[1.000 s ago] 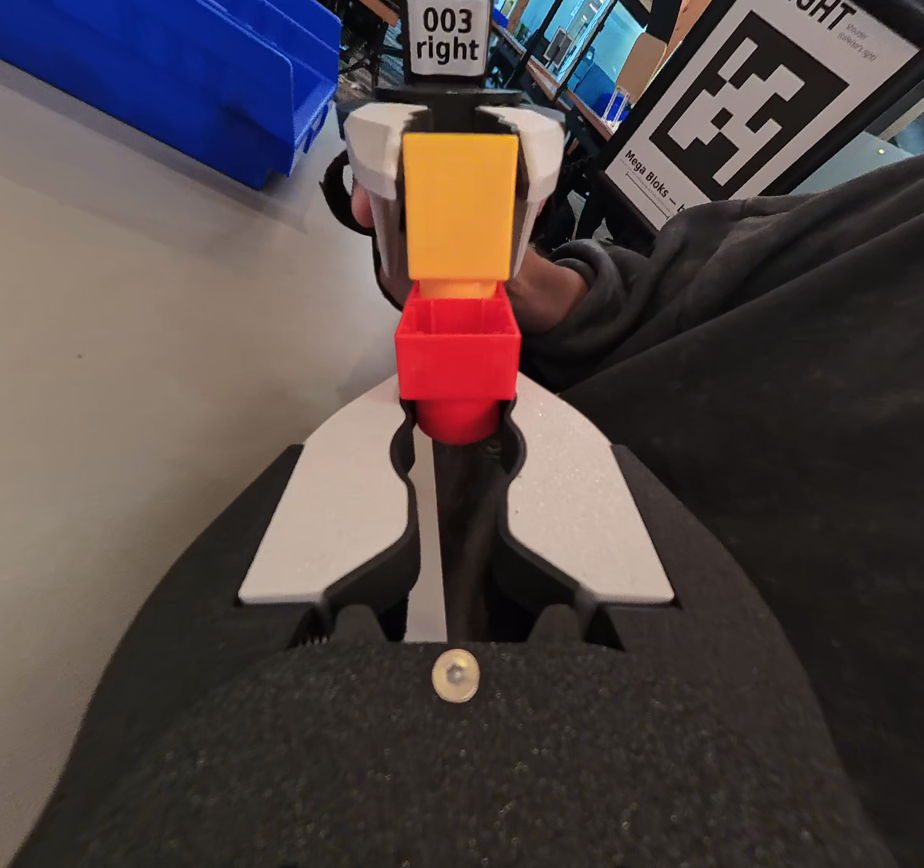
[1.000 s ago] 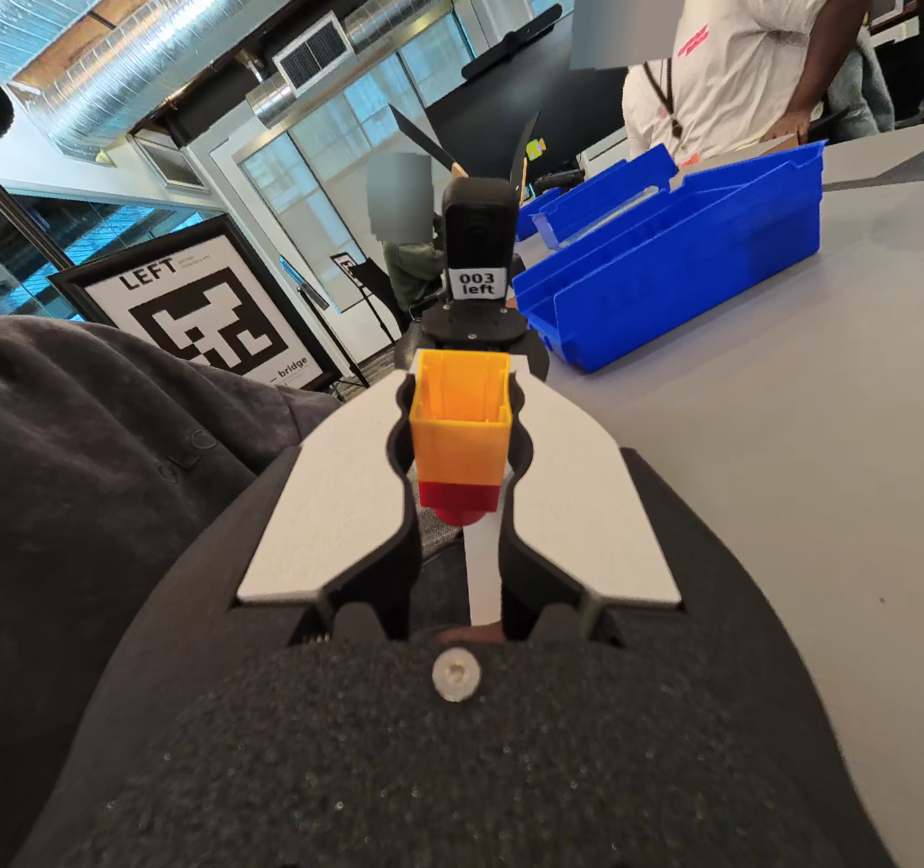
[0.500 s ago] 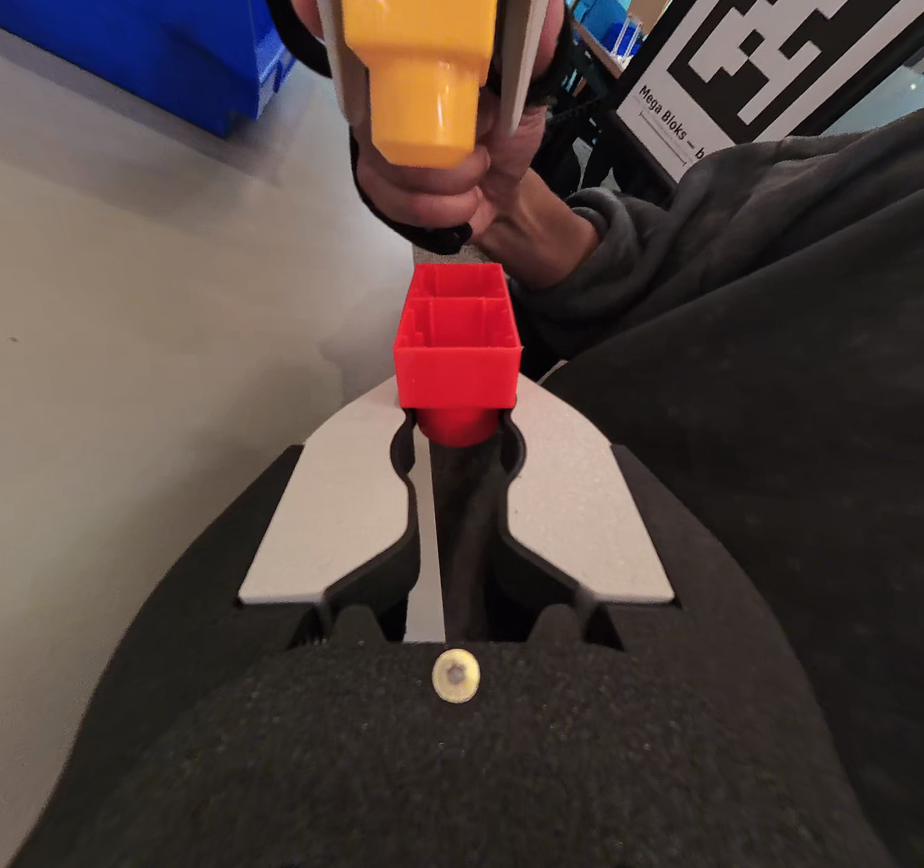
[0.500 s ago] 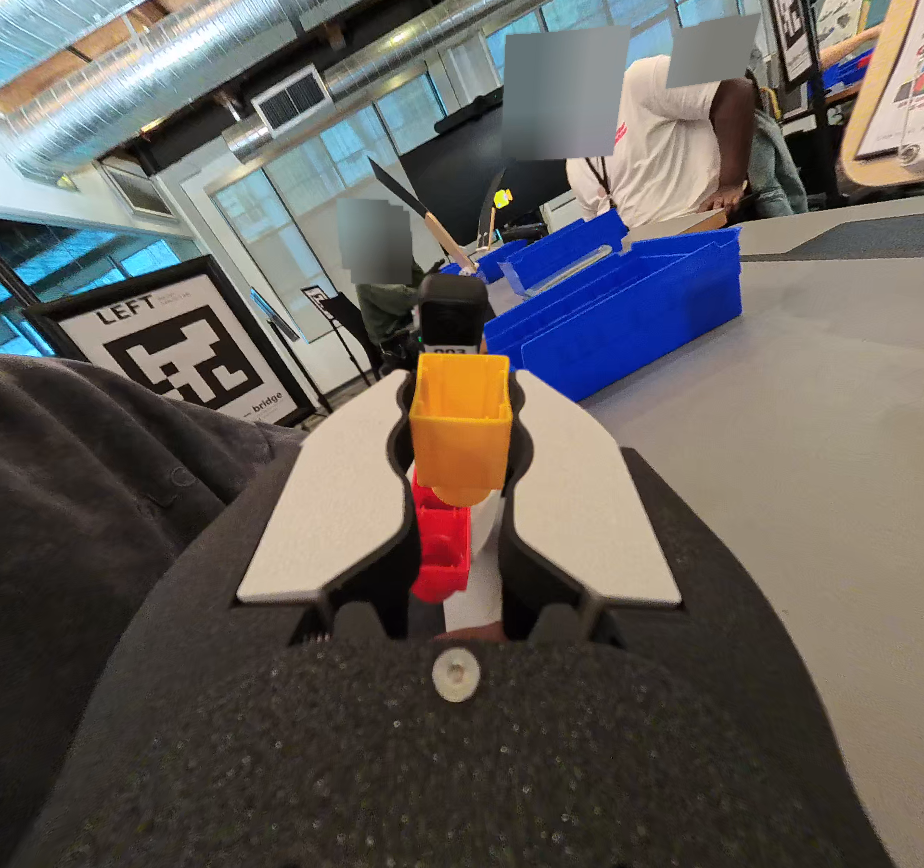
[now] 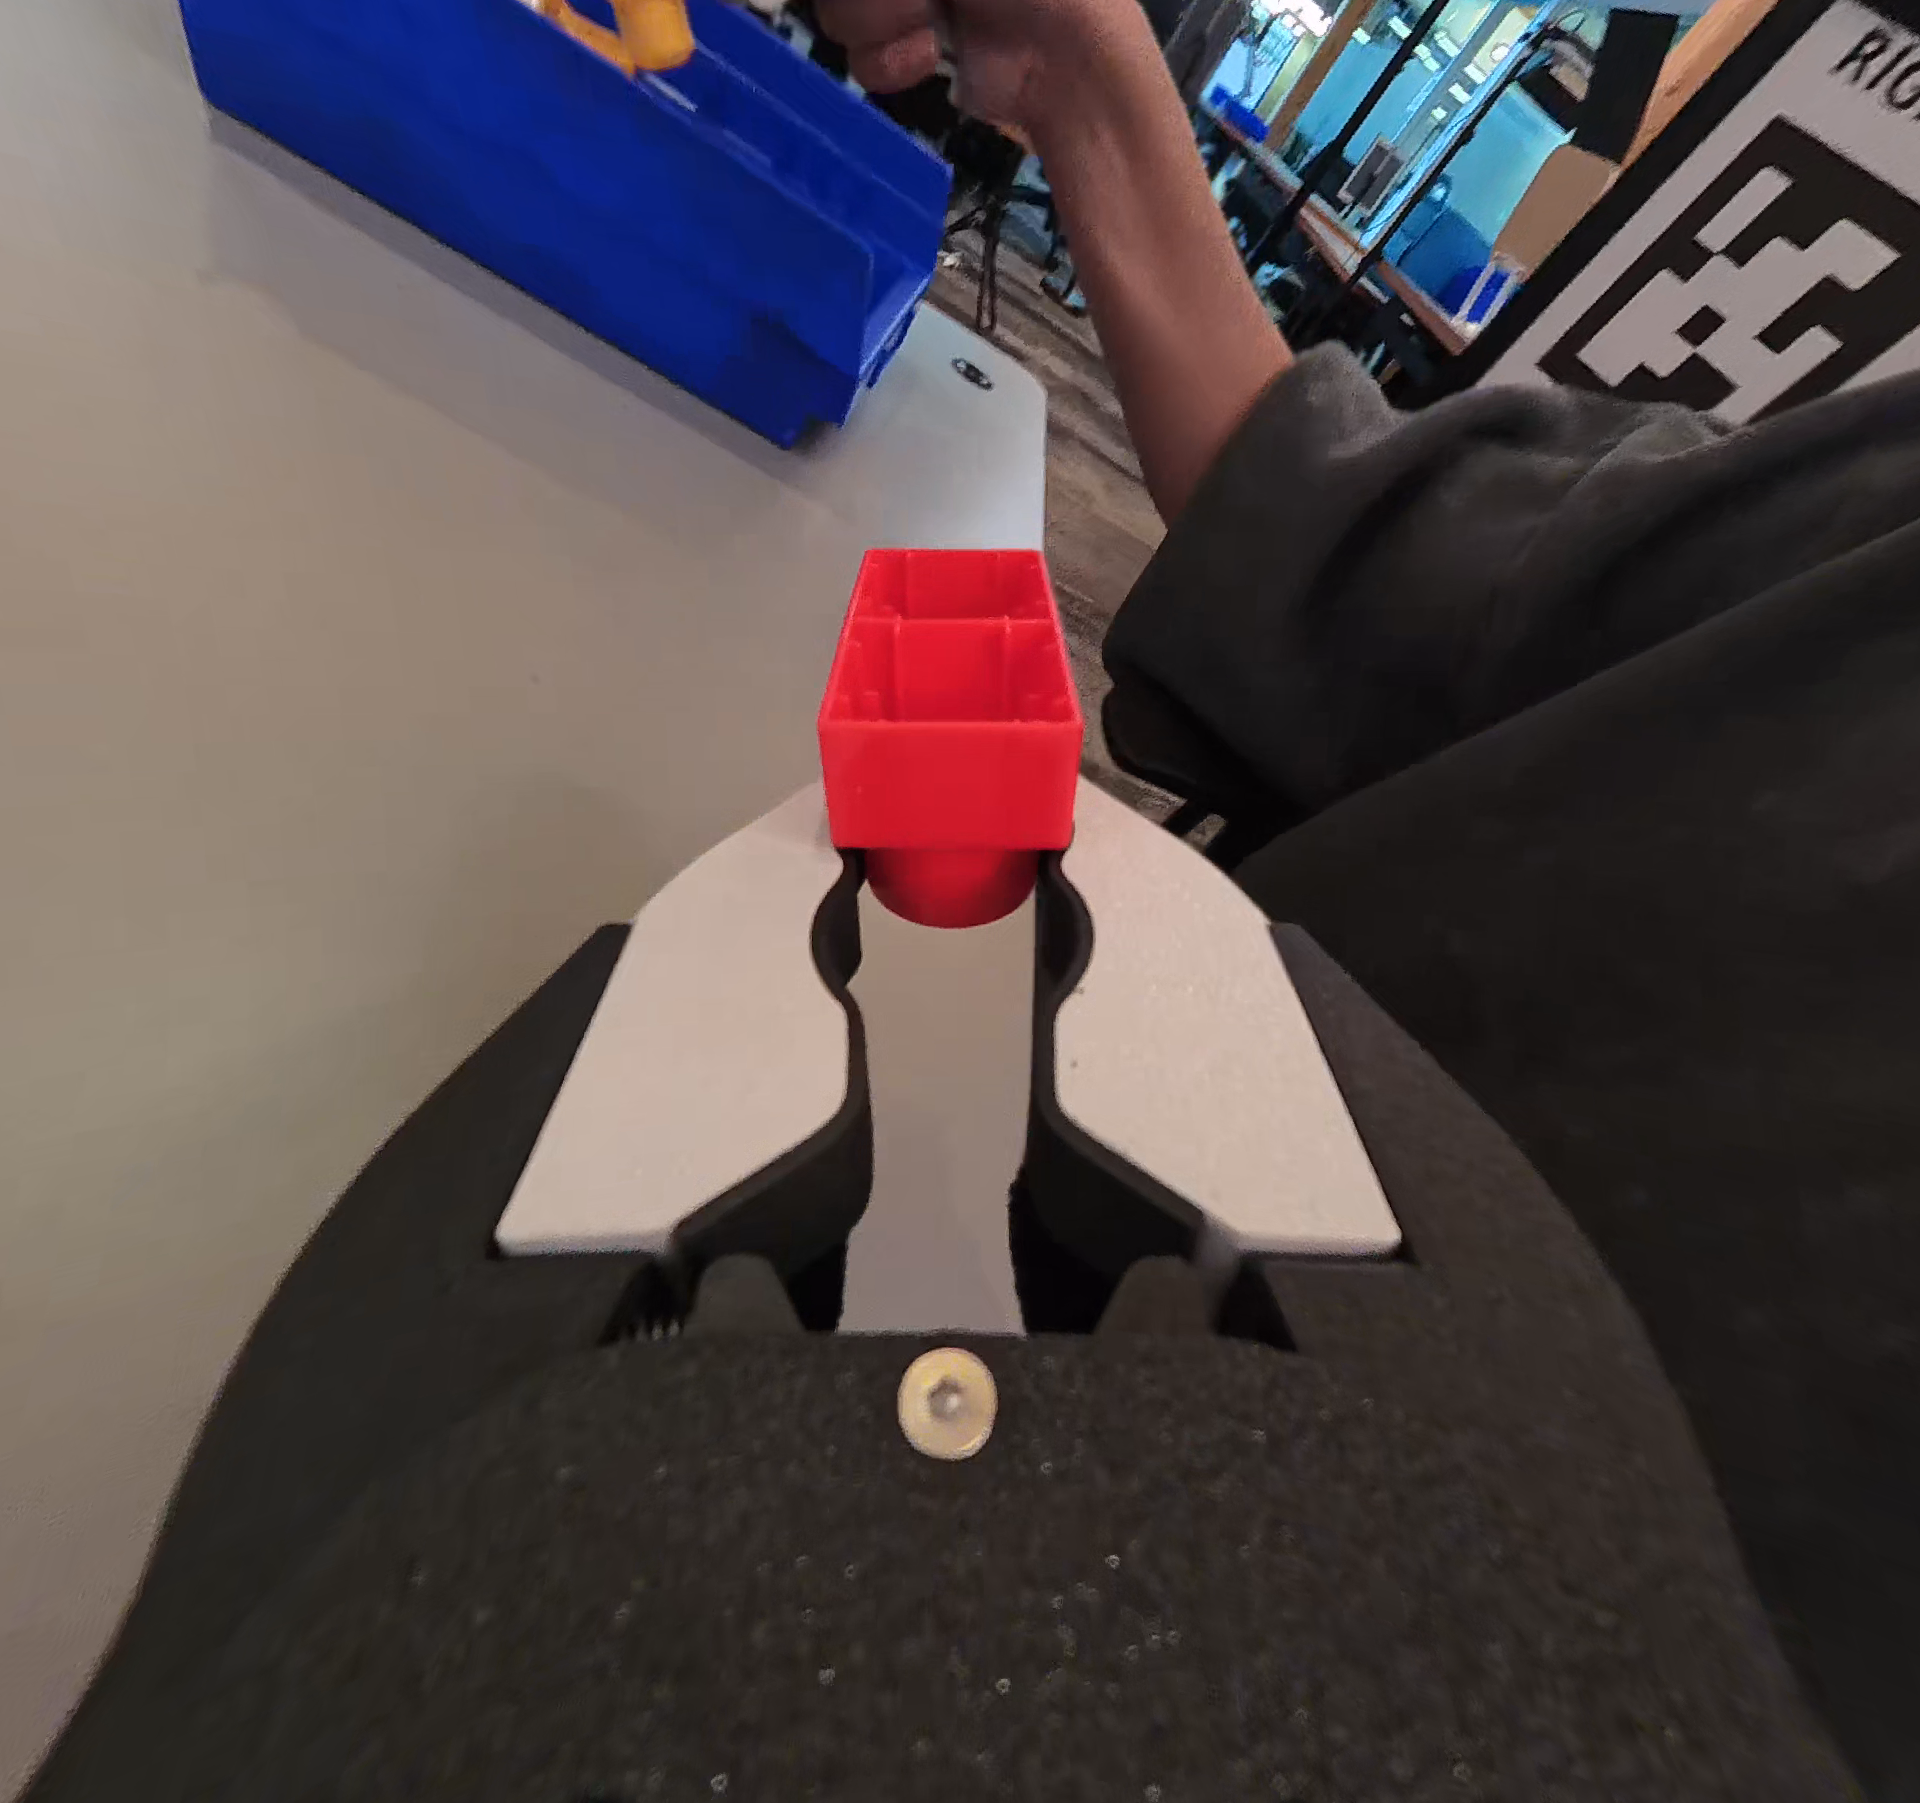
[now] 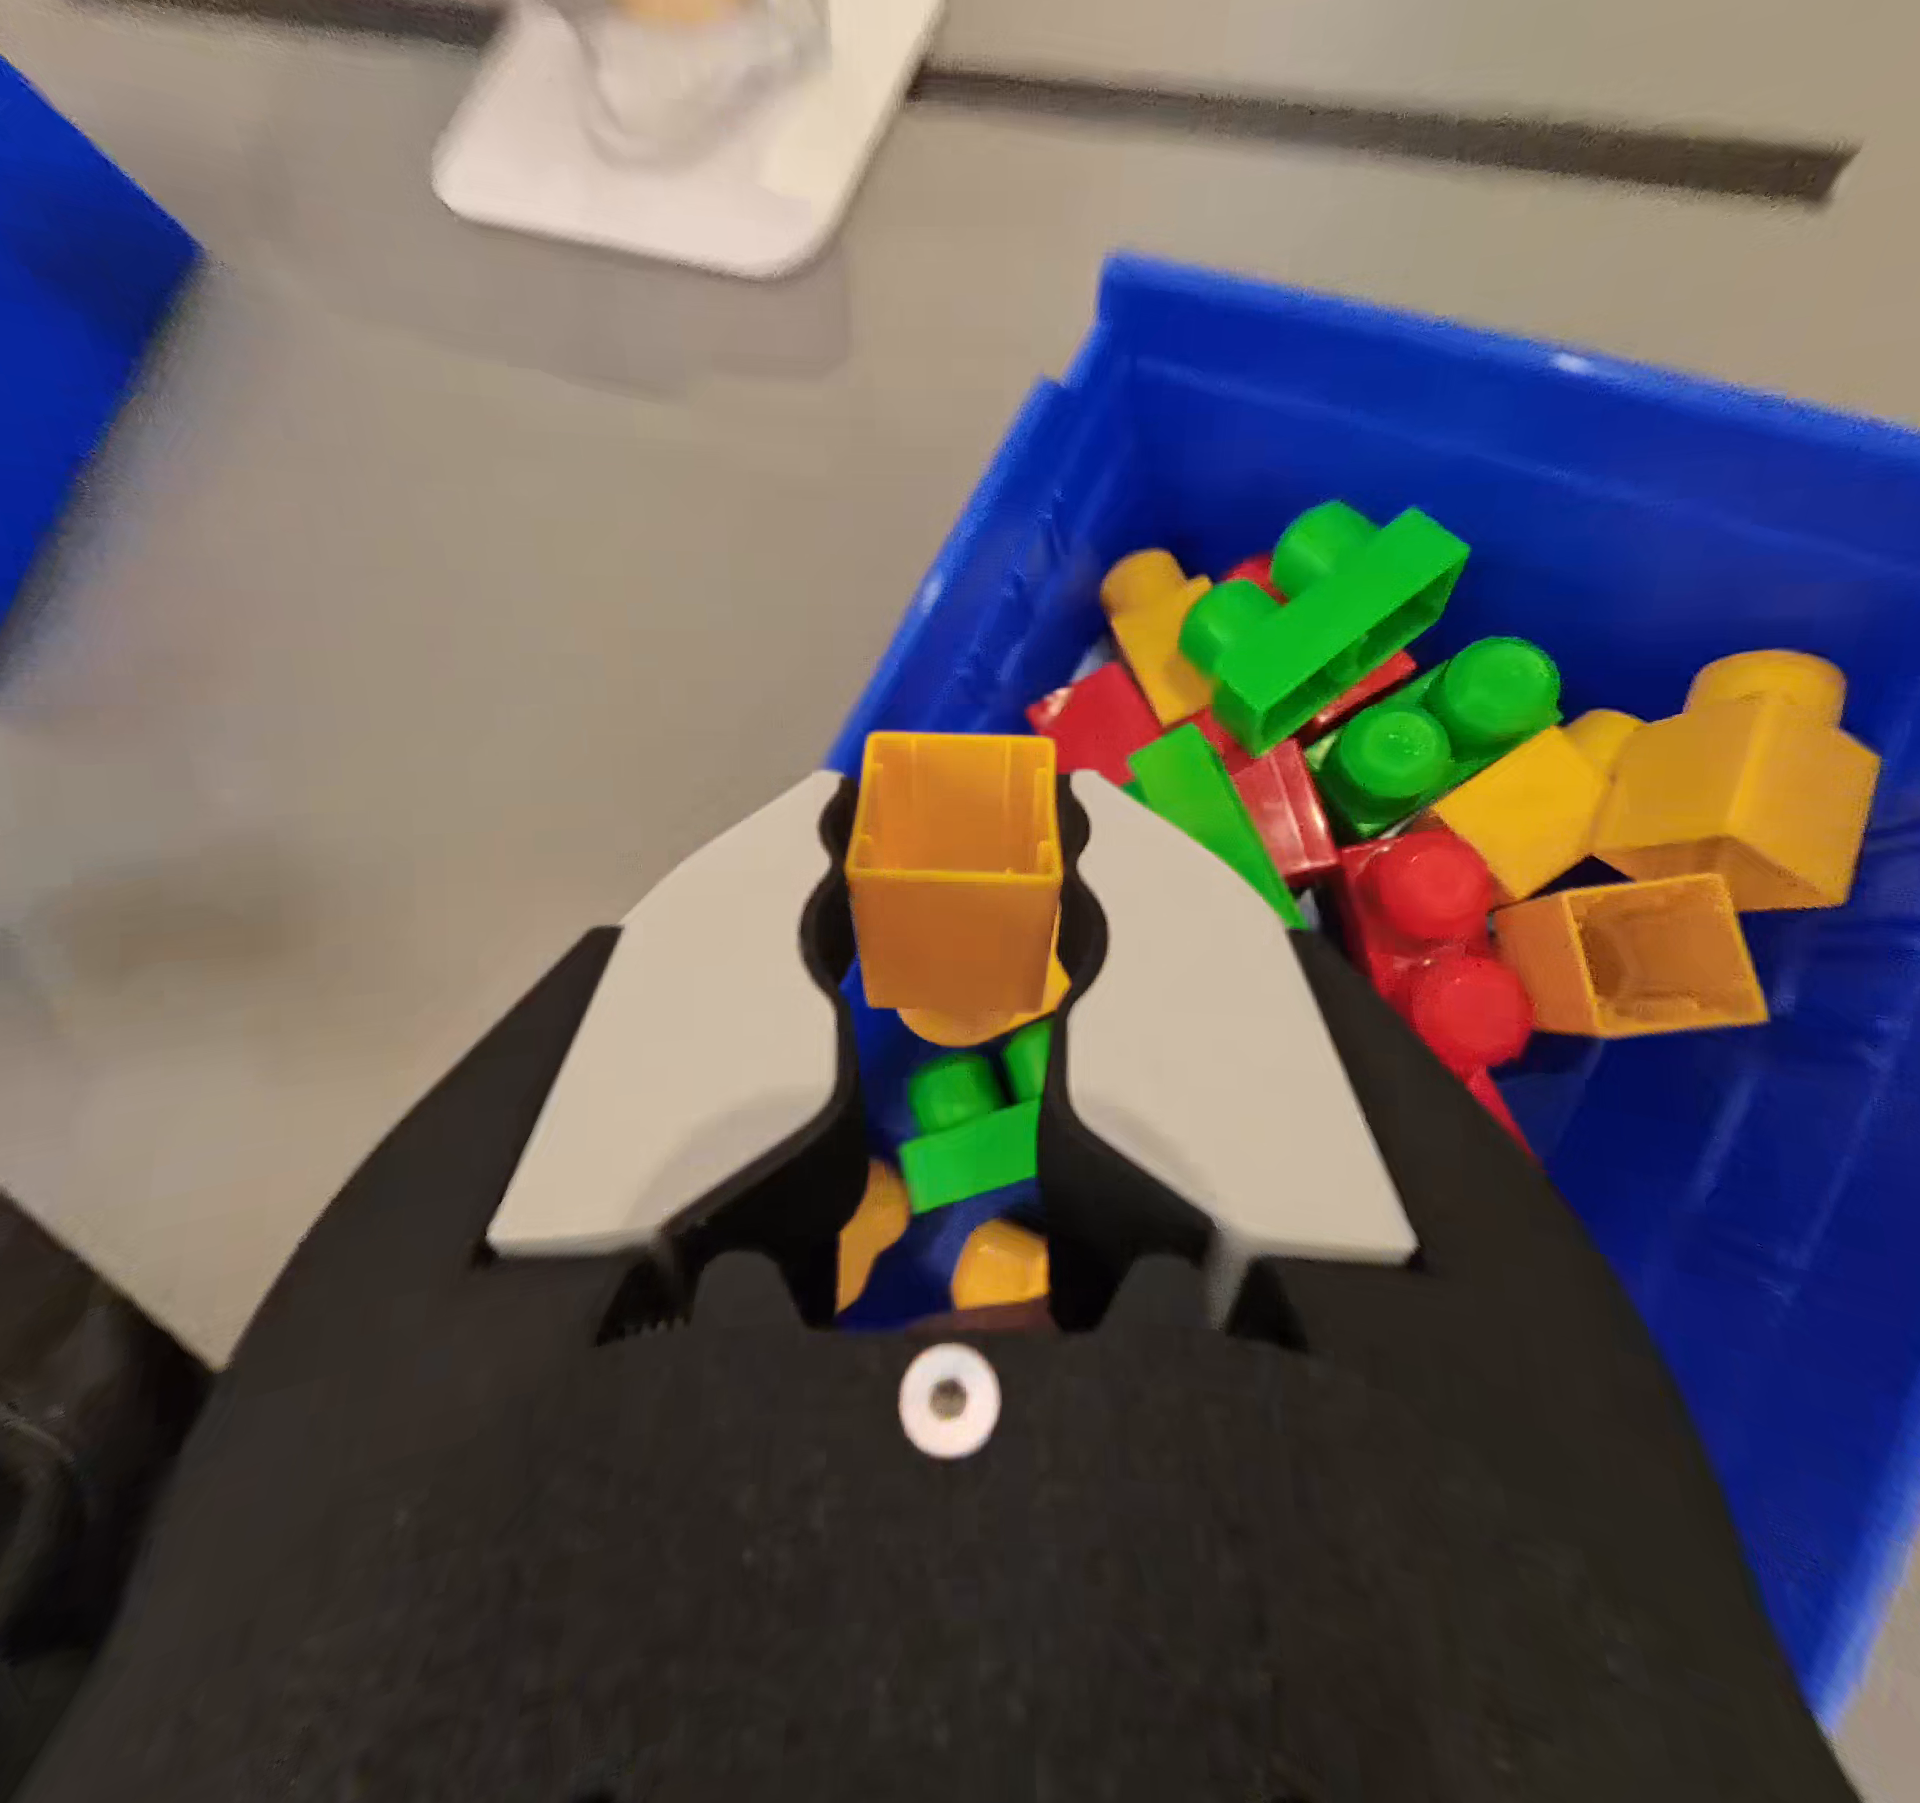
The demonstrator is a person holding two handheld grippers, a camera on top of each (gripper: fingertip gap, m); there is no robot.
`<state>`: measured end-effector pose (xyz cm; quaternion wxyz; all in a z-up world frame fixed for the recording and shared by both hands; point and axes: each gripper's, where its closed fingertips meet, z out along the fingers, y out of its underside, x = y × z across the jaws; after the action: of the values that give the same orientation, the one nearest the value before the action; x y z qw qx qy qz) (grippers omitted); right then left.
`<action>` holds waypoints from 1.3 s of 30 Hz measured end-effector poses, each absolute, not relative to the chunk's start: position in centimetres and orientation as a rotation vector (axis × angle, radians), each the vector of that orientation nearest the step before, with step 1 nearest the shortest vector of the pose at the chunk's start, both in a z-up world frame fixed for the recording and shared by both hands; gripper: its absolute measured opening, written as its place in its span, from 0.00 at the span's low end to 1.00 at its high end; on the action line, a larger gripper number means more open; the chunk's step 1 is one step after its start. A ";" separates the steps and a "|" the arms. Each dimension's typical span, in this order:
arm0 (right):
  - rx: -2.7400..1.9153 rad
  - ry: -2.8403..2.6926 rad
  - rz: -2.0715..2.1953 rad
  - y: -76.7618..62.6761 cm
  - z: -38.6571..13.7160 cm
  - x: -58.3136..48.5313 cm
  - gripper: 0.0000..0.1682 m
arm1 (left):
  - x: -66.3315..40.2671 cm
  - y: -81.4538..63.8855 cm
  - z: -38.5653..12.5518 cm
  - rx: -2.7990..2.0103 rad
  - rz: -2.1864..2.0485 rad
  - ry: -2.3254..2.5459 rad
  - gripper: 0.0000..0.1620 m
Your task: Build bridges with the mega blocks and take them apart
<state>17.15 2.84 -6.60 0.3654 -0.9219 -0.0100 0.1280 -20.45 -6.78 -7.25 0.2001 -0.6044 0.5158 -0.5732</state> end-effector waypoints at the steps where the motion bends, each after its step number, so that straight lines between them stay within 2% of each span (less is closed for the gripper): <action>1: -2.424 -0.039 0.313 3.6 -8.1 17.5 0.21 | -20.2 -6.7 -7.6 -1.707 -1.584 1.446 0.19; 7: -2.618 -0.129 0.279 5.3 -13.0 17.6 0.21 | -19.2 -6.5 -9.0 -1.764 -1.500 1.467 0.19; 14: -2.589 -0.155 0.236 6.1 -14.2 17.7 0.21 | -18.5 -6.3 -10.1 -1.804 -1.432 1.475 0.19; 16: -2.554 -0.134 0.237 6.0 -13.8 17.8 0.26 | -18.4 -6.4 -10.3 -1.808 -1.400 1.490 0.19; 18: -2.447 -0.099 0.239 5.4 -11.5 17.8 0.28 | -18.5 -6.7 -10.4 -1.800 -1.362 1.519 0.19; 22: -2.053 -0.036 0.229 0.6 -2.7 15.7 0.31 | -19.0 -7.0 -9.9 -1.770 -1.313 1.540 0.19; 24: -1.823 0.024 0.339 -3.0 0.3 12.2 0.29 | -19.2 -6.9 -9.8 -1.769 -1.319 1.527 0.19; 25: -1.711 0.029 0.404 -4.5 1.1 9.7 0.24 | -19.3 -6.8 -9.8 -1.776 -1.320 1.520 0.19; 28: -1.651 -0.004 0.529 -8.1 -2.0 1.3 0.26 | -19.3 -6.4 -10.0 -1.800 -1.310 1.496 0.19; 32: -1.676 -0.126 0.475 -10.6 -6.7 -5.9 0.23 | -18.7 -5.3 -11.0 -1.890 -1.276 1.447 0.19; 39: -1.741 -0.256 0.350 -10.5 -9.1 -7.9 0.23 | -15.1 1.8 -11.7 -1.900 -1.073 1.432 0.19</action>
<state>-7.86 -10.50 -9.13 0.6238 -0.7585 -0.1114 0.1524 -15.07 1.76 -11.73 0.2627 -0.7025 0.5293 -0.3966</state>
